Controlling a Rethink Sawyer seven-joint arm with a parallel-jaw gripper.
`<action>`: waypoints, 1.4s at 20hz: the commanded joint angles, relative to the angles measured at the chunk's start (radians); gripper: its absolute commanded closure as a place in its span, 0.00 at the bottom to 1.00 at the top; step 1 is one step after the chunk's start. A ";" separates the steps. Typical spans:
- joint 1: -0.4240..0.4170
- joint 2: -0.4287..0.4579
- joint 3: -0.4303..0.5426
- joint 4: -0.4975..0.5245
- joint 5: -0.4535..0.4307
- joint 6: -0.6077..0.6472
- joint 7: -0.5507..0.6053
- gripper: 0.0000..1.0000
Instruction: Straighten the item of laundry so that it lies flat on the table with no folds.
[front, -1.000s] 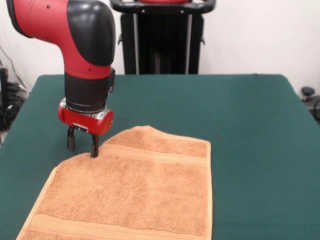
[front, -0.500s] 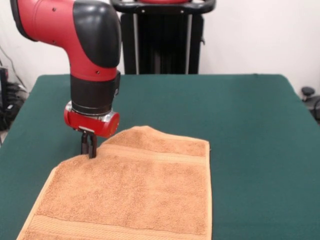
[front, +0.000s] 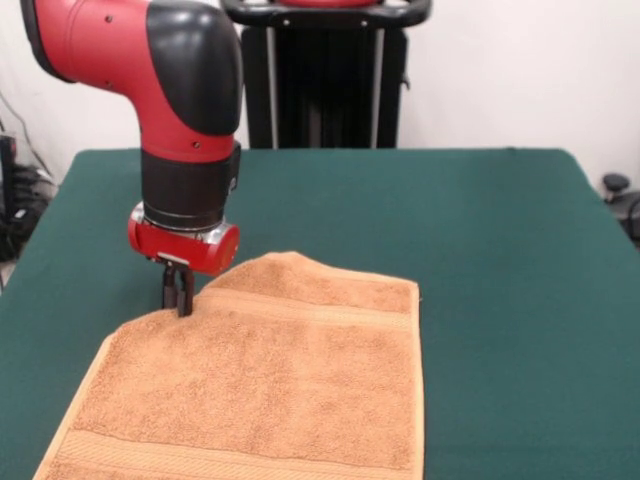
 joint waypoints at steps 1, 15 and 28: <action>0.044 0.115 0.082 -0.029 -0.016 -0.054 0.116 1.00; 0.077 -0.020 0.009 -0.076 -0.003 0.412 0.037 1.00; 0.111 -0.036 -0.016 -0.142 -0.018 0.590 0.066 1.00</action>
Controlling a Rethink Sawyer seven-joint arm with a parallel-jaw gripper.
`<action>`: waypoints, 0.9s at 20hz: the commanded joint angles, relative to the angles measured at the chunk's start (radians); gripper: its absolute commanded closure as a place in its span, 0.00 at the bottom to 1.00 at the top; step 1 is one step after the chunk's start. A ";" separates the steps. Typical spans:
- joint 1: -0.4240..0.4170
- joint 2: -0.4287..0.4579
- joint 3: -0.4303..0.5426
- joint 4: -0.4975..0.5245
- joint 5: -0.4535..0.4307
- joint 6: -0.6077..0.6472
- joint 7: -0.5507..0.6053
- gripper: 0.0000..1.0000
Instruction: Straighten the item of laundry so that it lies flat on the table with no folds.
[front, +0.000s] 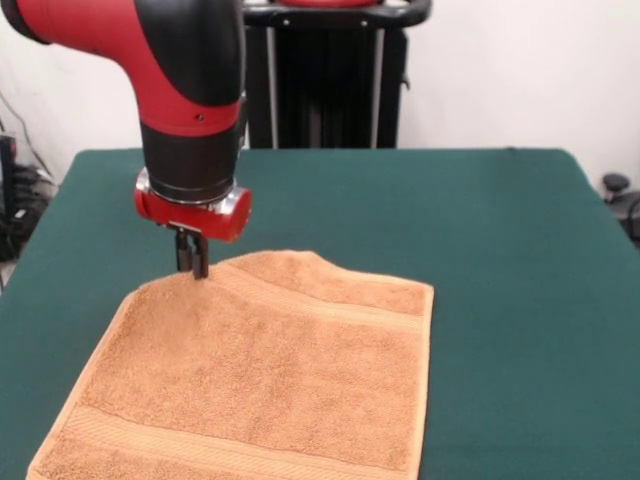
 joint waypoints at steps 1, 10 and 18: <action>0.050 0.029 0.012 -0.051 -0.018 0.214 0.066 1.00; 0.064 0.108 0.028 -0.192 -0.019 0.289 0.078 1.00; 0.089 0.177 0.044 -0.284 0.012 0.303 0.136 1.00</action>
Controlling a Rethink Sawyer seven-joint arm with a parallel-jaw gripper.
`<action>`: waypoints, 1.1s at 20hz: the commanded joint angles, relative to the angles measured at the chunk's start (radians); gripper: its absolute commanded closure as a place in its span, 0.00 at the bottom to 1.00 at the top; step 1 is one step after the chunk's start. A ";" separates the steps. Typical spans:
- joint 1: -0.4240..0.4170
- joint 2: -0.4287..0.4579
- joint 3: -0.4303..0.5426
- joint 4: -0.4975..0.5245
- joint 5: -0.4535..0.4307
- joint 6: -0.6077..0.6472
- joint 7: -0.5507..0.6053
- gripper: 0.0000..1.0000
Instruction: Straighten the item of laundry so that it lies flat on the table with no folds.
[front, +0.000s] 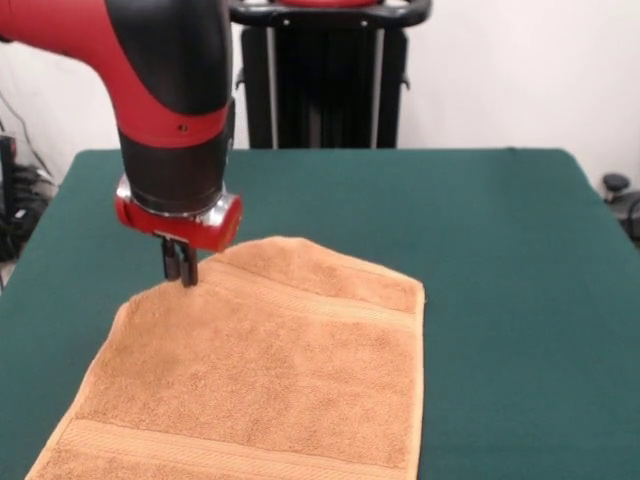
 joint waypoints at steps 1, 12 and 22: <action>0.071 0.128 0.048 -0.120 0.014 0.142 0.137 1.00; 0.103 0.286 0.028 -0.474 0.015 0.461 0.133 1.00; 0.102 0.301 0.053 -0.474 0.027 0.362 0.152 1.00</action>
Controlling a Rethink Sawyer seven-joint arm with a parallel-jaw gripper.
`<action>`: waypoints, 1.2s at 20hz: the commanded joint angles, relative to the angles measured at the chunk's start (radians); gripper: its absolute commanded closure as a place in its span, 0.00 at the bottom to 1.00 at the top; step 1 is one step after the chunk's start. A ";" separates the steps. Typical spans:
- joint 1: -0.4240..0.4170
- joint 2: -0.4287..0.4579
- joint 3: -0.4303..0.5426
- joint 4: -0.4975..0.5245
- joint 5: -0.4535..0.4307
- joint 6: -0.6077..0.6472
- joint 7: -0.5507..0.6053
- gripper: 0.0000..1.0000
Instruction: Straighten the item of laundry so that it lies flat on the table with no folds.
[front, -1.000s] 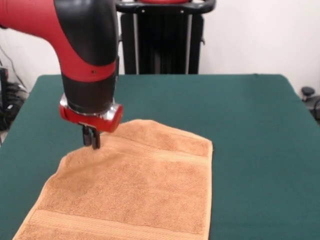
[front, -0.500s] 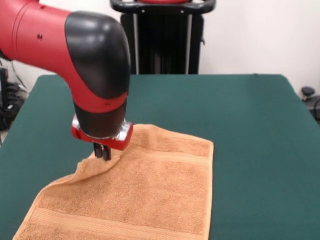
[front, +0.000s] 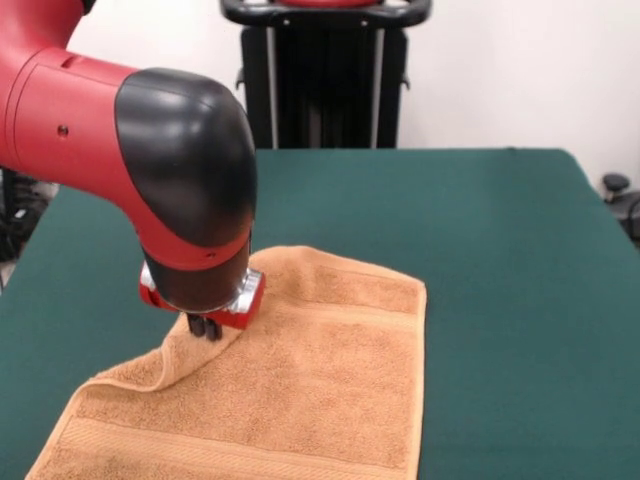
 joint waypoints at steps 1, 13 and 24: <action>0.045 0.027 0.075 -0.017 0.030 -0.044 0.153 1.00; 0.031 -0.005 0.106 0.095 0.051 -0.223 0.154 1.00; 0.058 0.059 0.111 -0.013 0.074 -0.226 0.187 1.00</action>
